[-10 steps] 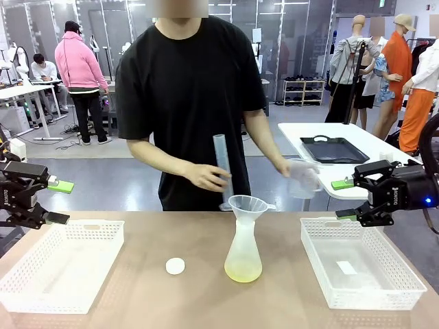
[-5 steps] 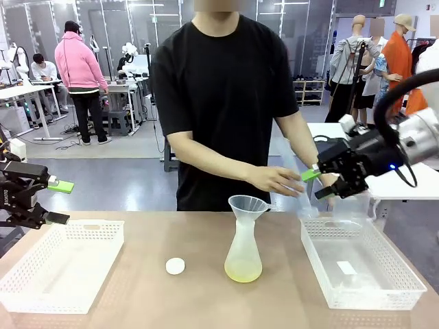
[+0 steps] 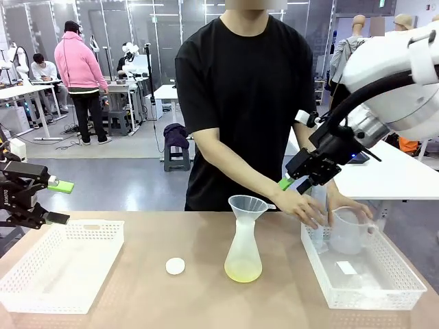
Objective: Prepare the solutions needed for the experiment.
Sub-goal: Once the solution is in the Big flask , pick up the Plastic Funnel and place it back into the right Organizing basket.
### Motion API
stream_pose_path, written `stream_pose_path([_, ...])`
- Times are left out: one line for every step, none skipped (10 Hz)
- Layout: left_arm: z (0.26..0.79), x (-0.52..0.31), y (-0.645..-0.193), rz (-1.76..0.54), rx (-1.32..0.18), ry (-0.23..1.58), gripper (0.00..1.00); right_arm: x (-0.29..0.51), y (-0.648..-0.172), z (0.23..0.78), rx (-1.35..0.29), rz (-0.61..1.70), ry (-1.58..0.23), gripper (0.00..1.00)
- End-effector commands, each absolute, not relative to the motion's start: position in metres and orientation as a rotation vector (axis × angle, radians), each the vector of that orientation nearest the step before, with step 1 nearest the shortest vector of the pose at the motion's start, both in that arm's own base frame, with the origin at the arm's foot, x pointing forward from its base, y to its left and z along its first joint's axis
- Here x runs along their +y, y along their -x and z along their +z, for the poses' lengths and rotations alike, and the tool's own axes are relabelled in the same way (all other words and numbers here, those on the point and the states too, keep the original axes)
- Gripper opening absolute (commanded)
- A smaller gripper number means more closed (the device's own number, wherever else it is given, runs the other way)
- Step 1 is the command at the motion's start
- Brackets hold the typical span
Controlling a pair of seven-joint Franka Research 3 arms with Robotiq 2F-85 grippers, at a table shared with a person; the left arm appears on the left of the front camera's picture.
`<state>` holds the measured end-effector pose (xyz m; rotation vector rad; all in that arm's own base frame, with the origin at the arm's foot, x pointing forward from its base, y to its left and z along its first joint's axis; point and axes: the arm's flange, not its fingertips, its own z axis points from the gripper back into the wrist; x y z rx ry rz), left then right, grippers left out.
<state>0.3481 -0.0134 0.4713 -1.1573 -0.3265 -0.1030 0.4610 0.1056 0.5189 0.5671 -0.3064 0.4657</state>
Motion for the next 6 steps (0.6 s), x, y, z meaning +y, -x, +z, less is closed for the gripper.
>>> stream_pose_path([0.4742,-0.0158,-0.3496,-0.100,-0.331,1.183,1.00,0.1186,-0.4654,0.5214,-0.357,0.437,-0.488,0.78])
stream_pose_path([0.4742,-0.0158,-0.3496,-0.100,-0.331,1.183,1.00,0.1201,-0.4650,0.5224,-0.375,0.421,-0.467,0.78])
stream_pose_path([0.4742,-0.0158,-0.3496,-0.100,-0.331,1.183,1.00,0.1115,-0.4633,0.5212,-0.337,0.478,-0.528,0.78])
stream_pose_path([0.4742,-0.0158,-0.3496,-0.100,-0.331,1.183,1.00,0.1115,-0.4633,0.5212,-0.337,0.478,-0.528,0.78])
stream_pose_path([0.4742,-0.0158,-0.3496,-0.100,-0.331,1.183,1.00,0.1115,-0.4633,0.5212,-0.337,0.478,-0.528,0.78])
stream_pose_path([0.4742,-0.0158,-0.3496,-0.100,-0.331,1.183,1.00,0.1148,-0.4644,0.5234,-0.359,0.477,-0.511,0.78])
